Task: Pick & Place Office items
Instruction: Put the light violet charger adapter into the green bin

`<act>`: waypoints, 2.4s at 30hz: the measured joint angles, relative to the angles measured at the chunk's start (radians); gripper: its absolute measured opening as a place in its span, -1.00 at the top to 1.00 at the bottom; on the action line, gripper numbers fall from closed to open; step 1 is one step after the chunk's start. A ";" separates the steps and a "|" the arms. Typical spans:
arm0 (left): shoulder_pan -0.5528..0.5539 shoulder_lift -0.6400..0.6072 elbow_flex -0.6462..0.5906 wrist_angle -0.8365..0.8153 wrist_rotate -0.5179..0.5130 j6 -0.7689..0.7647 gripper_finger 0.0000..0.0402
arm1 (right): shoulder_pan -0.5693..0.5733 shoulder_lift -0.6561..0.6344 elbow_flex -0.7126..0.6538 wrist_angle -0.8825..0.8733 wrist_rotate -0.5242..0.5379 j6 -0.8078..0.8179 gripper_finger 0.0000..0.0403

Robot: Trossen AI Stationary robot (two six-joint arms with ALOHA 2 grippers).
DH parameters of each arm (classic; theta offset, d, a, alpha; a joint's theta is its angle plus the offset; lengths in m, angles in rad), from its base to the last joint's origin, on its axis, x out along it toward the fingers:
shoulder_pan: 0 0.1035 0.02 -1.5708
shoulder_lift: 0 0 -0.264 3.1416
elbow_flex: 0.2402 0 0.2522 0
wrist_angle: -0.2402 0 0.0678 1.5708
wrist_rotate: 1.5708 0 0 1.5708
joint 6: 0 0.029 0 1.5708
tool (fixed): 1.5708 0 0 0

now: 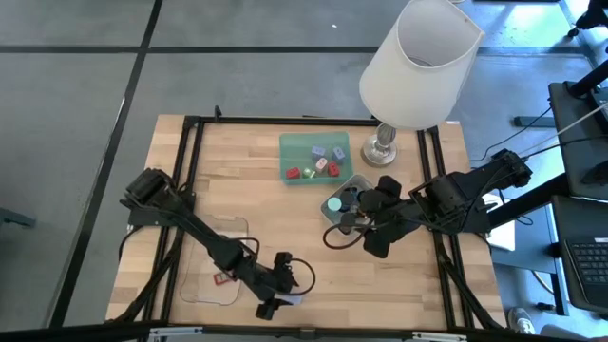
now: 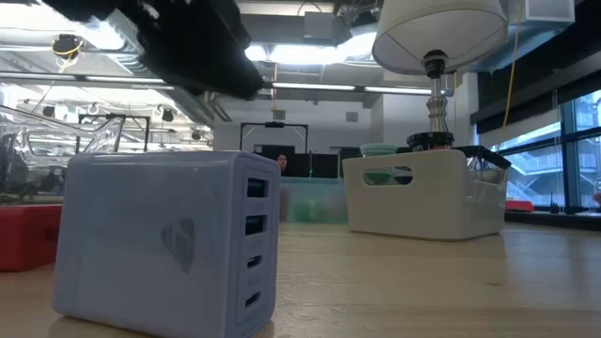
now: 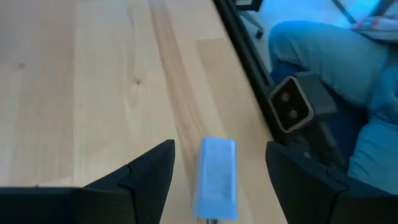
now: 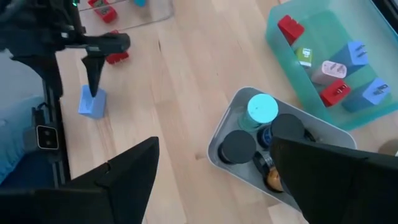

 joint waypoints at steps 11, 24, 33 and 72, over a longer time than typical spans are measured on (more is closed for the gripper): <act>-0.036 0.043 0.000 0.021 -0.076 -0.089 -0.31 | 0.000 0.000 0.000 0.025 0.000 0.000 -0.54; -0.051 0.090 0.000 -0.002 -0.065 -0.036 -0.51 | 0.000 0.000 0.000 0.039 0.001 -0.001 -0.54; 0.000 0.128 0.001 0.004 -0.014 -0.038 -0.39 | 0.000 0.000 0.000 0.044 0.002 -0.001 -0.54; 0.659 -0.215 0.001 -0.099 -0.432 0.114 0.41 | 0.000 0.000 0.000 0.056 0.000 -0.001 -0.54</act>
